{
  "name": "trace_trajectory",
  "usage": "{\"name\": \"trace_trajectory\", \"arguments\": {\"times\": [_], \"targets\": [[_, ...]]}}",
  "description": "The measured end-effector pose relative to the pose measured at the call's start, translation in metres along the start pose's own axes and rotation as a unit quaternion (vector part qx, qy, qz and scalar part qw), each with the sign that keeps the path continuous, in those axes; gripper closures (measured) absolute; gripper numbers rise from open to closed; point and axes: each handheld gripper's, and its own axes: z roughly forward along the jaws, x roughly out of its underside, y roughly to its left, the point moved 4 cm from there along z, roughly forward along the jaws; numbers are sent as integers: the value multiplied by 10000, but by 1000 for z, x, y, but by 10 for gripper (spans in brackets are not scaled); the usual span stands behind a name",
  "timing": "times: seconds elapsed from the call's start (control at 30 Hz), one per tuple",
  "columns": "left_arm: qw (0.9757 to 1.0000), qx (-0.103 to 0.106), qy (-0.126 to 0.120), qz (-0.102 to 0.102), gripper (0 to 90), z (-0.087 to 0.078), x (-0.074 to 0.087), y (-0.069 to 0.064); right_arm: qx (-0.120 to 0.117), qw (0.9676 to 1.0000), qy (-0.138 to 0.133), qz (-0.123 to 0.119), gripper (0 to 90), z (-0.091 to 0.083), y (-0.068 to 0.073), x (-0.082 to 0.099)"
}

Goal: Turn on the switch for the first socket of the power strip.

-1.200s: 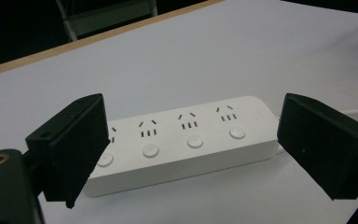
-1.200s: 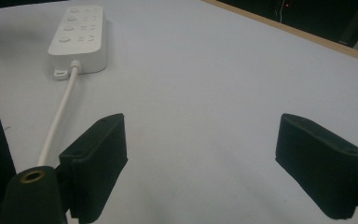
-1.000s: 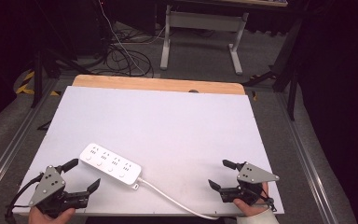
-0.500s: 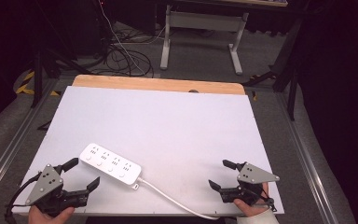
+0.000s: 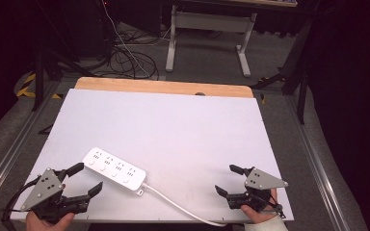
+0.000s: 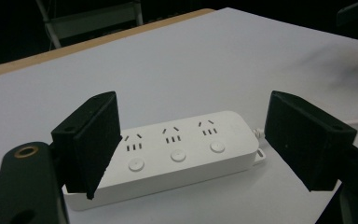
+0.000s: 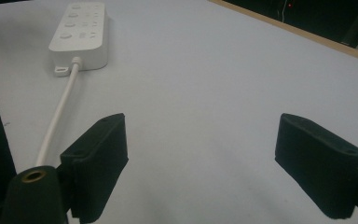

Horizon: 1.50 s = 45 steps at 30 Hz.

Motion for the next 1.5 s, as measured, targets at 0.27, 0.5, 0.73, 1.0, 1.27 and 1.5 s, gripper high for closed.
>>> {"name": "trace_trajectory", "arguments": {"times": [0.27, 0.5, 0.73, 1.0, 1.27, 1.5], "targets": [[9997, -114, 126, 146, 197, 4, -12, -1, 23, 10000, -24, 5, 173, 0, 0, 0], [9997, 157, 137, 136, 258, 11, -20, -4, 72, 10000, -22, 33, 162, 0, 0, 0], [9992, 236, 254, 197, 242, 24, -29, -9, 64, 10000, -40, 0, 162, 0, -1, 0], [9982, 411, 422, 127, 285, 40, -36, -11, 68, 10000, -26, 8, 162, 0, -1, 0], [9965, 576, 569, 220, 312, 56, -43, -16, 46, 10000, -23, 18, 162, 1, 0, 1], [9958, 412, 744, 340, 321, 64, -44, -19, 54, 10000, -28, 13, 162, 1, -1, 1]]}}
